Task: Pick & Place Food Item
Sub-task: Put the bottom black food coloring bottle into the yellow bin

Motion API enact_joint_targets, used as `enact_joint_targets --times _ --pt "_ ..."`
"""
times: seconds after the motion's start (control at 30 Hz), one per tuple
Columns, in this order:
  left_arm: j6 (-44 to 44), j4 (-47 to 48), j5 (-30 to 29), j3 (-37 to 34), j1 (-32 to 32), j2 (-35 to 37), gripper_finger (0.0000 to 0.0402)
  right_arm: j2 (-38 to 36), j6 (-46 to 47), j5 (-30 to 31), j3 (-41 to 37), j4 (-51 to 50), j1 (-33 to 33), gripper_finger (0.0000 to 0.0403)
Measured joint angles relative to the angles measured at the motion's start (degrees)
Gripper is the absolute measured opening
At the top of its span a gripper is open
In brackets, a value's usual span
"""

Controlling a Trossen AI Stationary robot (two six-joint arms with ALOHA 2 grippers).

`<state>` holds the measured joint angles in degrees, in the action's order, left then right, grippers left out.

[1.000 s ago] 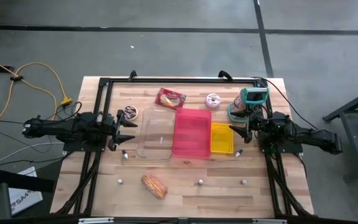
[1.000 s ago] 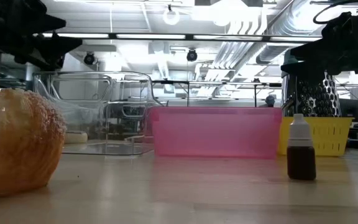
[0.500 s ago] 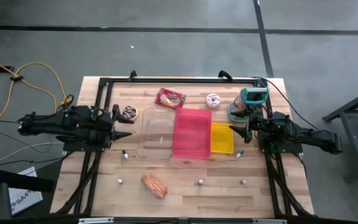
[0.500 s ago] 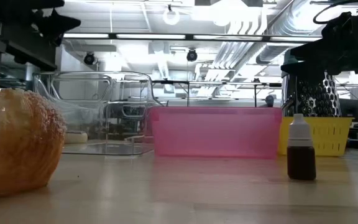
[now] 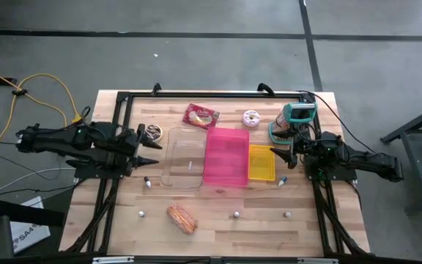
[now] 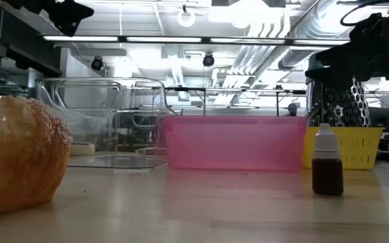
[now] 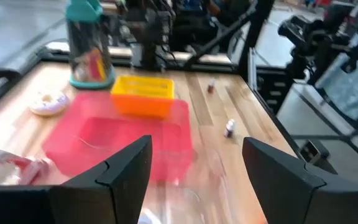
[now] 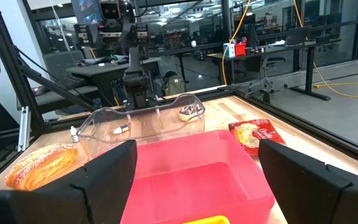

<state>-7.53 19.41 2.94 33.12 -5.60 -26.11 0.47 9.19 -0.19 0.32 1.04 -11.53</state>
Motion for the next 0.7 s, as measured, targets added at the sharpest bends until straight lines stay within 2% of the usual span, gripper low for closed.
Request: enact_joint_targets --times 0.37,0.7 --pt "-4.51 5.25 0.02 0.19 -11.98 -0.54 0.0246 0.02 0.0 -0.02 0.0 0.0 -0.02 0.0325" --pt "-6.33 6.55 0.02 4.2 -21.62 -2.87 0.0246 0.02 0.0 0.0 0.0 0.0 -0.02 0.0325"
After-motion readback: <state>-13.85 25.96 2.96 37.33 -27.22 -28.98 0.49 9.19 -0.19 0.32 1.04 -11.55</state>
